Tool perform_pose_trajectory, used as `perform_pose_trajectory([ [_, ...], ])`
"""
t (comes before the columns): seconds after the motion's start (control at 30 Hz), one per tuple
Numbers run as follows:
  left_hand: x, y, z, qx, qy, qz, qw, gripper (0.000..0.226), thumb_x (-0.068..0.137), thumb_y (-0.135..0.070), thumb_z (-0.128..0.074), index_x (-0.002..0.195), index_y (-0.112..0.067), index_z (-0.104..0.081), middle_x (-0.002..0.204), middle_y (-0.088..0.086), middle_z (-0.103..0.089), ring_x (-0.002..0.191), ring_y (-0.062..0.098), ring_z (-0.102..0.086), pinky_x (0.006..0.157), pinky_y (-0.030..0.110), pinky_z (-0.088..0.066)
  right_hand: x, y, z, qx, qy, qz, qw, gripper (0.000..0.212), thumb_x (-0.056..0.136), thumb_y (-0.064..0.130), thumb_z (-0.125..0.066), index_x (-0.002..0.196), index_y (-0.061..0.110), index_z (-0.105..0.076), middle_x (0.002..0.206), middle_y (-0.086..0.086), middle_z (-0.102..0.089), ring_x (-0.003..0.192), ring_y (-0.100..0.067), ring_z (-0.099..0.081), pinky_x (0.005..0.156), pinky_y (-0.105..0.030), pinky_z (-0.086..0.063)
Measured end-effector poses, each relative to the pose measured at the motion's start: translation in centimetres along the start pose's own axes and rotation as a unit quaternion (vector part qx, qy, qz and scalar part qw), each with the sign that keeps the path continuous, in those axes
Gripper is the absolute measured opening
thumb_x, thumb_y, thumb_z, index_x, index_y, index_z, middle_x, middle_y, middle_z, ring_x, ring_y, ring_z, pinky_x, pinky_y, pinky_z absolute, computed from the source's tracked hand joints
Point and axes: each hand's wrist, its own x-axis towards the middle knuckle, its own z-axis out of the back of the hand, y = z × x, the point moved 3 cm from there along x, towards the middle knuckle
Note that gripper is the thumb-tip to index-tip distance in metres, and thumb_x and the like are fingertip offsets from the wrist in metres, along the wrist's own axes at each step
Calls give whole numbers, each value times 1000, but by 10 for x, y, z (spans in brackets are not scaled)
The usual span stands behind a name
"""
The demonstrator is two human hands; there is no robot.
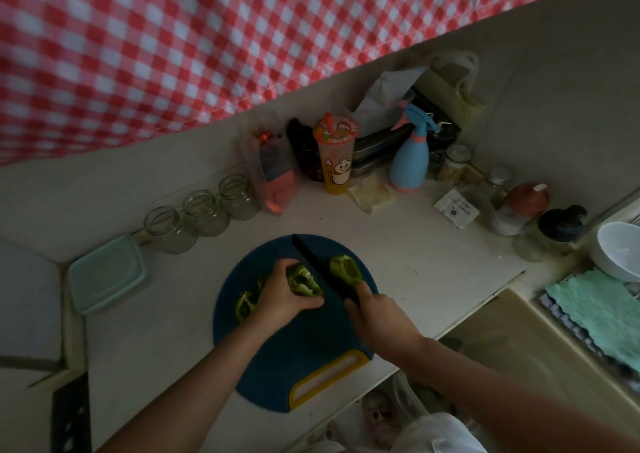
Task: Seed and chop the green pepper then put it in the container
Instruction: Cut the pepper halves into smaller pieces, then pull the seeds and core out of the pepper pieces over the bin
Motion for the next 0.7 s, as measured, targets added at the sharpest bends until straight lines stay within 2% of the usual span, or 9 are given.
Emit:
perform_pose_trajectory([
  [0.07, -2, 2, 4, -88, 37, 33, 995, 73, 66, -7, -83, 125, -22, -42, 112, 0, -53, 102, 15, -55, 78, 21, -50, 0, -3, 20, -9, -39, 4, 999, 32, 100, 42, -33, 108, 12, -42, 87, -13, -65, 78, -34, -61, 59, -36, -40],
  [0.17, -5, 0, 2, -275, 109, 103, 950, 67, 71, 6, -74, 123, -24, -46, 113, 6, -55, 100, 18, -60, 73, 26, -55, 14, -21, 46, -64, -76, -1, 995, 34, 99, 48, -29, 105, 17, -41, 86, -7, -65, 74, -29, -62, 57, -32, -38],
  [0.3, -3, 0, -1, -373, 147, 129, 907, 55, 76, 14, -63, 112, -27, -53, 109, 10, -57, 95, 20, -60, 71, 28, -51, 39, -58, 58, -149, -85, -16, 985, 39, 99, 49, -29, 118, 17, -41, 99, -7, -64, 80, -27, -63, 65, -34, -48],
  [0.43, 1, 2, 1, -327, 159, 111, 925, 67, 72, 14, -68, 123, -27, -51, 115, 10, -57, 100, 21, -61, 72, 29, -52, 57, -84, 54, -175, -88, -50, 979, 43, 98, 48, -35, 124, 15, -41, 108, -10, -61, 94, -26, -59, 75, -35, -48],
  [0.53, 5, 2, 5, -284, 162, 76, 942, 67, 70, 10, -72, 115, -35, -53, 121, 8, -57, 107, 21, -60, 73, 27, -54, 64, -89, 45, -177, -83, -60, 979, 43, 98, 46, -39, 127, 14, -42, 114, -10, -58, 102, -26, -56, 82, -34, -46],
  [0.6, 6, 4, 8, -242, 159, 47, 956, 67, 68, 4, -77, 112, -42, -55, 123, 5, -56, 111, 19, -58, 81, 30, -55, 67, -90, 39, -165, -78, -69, 981, 44, 97, 43, -42, 130, 13, -40, 118, -11, -54, 105, -27, -53, 85, -35, -45],
  [0.7, 4, 4, 13, -165, 154, 11, 974, 70, 62, -7, -84, 109, -51, -55, 124, -2, -56, 116, 15, -55, 99, 37, -48, 69, -90, 30, -141, -80, -84, 983, 43, 97, 39, -45, 130, 12, -41, 120, -13, -49, 106, -28, -51, 88, -36, -44],
])
